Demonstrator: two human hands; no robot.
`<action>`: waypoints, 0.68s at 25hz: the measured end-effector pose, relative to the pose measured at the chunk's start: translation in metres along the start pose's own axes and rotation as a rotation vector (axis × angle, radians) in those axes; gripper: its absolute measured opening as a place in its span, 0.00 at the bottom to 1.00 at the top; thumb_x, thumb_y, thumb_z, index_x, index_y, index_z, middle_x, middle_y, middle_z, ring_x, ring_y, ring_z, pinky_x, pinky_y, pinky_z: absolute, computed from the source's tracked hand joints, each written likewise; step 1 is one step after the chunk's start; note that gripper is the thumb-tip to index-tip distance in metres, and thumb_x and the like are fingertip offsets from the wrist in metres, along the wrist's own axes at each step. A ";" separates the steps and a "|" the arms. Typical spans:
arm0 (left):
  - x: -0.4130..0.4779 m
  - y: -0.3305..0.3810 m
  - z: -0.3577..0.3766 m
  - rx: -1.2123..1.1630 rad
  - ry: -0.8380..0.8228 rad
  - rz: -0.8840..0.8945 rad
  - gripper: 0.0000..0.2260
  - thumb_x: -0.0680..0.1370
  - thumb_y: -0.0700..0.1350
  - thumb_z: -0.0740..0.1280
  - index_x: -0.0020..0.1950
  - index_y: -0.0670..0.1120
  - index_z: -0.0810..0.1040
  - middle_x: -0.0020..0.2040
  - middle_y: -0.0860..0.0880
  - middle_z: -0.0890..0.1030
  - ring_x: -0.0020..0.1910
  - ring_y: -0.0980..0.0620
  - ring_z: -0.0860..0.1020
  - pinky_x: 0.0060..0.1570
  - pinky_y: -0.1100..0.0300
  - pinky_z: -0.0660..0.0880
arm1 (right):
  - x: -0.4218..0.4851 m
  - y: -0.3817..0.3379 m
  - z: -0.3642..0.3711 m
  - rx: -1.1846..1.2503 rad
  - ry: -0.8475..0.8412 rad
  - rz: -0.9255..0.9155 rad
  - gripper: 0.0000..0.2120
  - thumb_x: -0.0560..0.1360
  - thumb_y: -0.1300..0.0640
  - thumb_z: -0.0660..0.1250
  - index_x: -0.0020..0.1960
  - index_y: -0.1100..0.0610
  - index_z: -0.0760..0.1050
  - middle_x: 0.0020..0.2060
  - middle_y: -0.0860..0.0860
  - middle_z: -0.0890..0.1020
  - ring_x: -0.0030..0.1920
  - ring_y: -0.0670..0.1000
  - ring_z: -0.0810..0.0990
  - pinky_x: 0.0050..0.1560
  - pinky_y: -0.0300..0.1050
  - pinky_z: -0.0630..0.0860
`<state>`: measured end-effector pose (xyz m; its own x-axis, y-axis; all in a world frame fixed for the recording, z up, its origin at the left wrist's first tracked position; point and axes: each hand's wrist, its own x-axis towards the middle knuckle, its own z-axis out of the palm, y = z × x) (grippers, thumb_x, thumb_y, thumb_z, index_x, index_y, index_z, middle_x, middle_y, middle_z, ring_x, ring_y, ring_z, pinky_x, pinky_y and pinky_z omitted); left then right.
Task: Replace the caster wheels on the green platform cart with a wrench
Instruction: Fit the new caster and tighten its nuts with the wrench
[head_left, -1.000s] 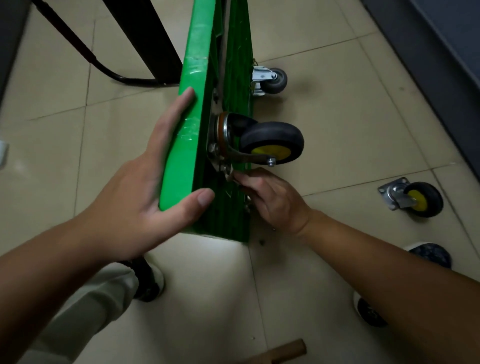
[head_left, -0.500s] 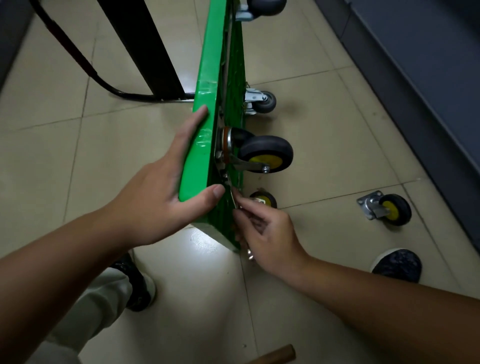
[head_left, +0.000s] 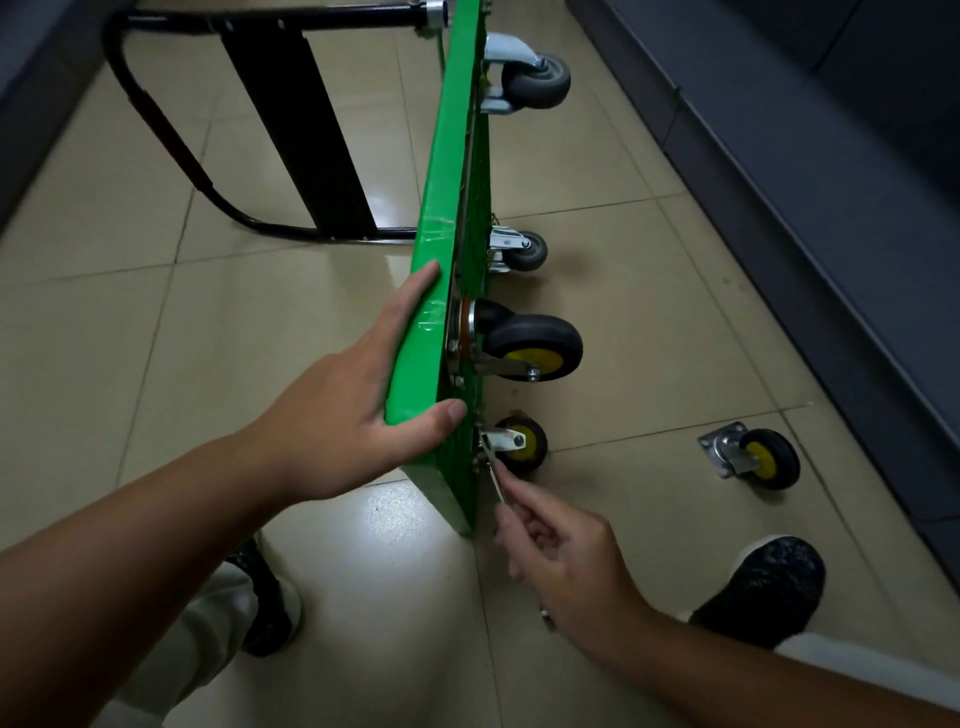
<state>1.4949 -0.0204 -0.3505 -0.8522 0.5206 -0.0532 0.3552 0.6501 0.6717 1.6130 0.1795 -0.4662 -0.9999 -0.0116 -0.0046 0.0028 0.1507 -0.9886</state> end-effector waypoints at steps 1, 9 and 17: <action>0.000 0.000 0.000 -0.004 0.001 0.002 0.43 0.70 0.70 0.62 0.78 0.70 0.39 0.58 0.57 0.77 0.38 0.57 0.80 0.39 0.57 0.78 | 0.007 0.016 -0.005 -0.124 -0.011 -0.141 0.19 0.81 0.58 0.65 0.71 0.53 0.74 0.43 0.48 0.83 0.38 0.48 0.81 0.40 0.47 0.79; 0.002 -0.003 0.004 0.004 0.020 0.018 0.43 0.72 0.67 0.63 0.81 0.63 0.42 0.50 0.64 0.76 0.37 0.57 0.80 0.31 0.70 0.71 | 0.071 0.060 0.000 -0.212 0.050 -0.535 0.19 0.80 0.67 0.65 0.70 0.71 0.70 0.51 0.63 0.82 0.48 0.59 0.83 0.50 0.52 0.80; 0.002 0.000 0.006 0.033 0.046 0.053 0.43 0.74 0.69 0.61 0.82 0.57 0.45 0.60 0.52 0.72 0.46 0.50 0.79 0.43 0.54 0.75 | 0.104 0.090 0.002 -0.295 -0.030 -0.642 0.18 0.80 0.71 0.61 0.69 0.73 0.70 0.53 0.66 0.81 0.50 0.64 0.82 0.56 0.53 0.79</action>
<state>1.4957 -0.0164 -0.3555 -0.8485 0.5290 0.0160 0.4117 0.6407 0.6481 1.5093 0.1898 -0.5559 -0.8018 -0.2146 0.5577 -0.5954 0.3668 -0.7148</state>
